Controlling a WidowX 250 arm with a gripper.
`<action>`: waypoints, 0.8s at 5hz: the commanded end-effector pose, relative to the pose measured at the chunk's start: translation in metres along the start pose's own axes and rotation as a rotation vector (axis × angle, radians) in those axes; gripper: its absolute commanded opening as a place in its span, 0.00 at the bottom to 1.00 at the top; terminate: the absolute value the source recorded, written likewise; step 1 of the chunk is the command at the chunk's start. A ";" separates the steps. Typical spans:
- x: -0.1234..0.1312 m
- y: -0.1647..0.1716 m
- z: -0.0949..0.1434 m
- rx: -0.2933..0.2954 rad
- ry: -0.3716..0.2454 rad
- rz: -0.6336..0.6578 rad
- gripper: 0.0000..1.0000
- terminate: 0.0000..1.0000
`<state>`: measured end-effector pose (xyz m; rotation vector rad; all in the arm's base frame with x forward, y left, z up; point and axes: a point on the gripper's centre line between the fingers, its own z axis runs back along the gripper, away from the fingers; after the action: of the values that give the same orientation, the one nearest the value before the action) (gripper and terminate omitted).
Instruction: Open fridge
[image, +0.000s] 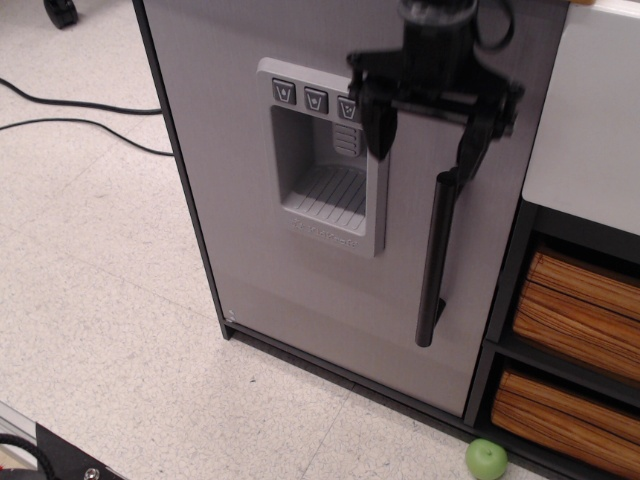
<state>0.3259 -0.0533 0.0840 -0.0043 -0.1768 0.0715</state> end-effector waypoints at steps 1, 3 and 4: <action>-0.002 -0.003 -0.013 -0.001 -0.143 -0.115 1.00 0.00; 0.017 -0.010 -0.037 -0.046 -0.211 -0.121 1.00 0.00; 0.032 -0.014 -0.032 -0.057 -0.267 -0.101 1.00 0.00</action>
<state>0.3550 -0.0654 0.0447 -0.0386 -0.4053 -0.0382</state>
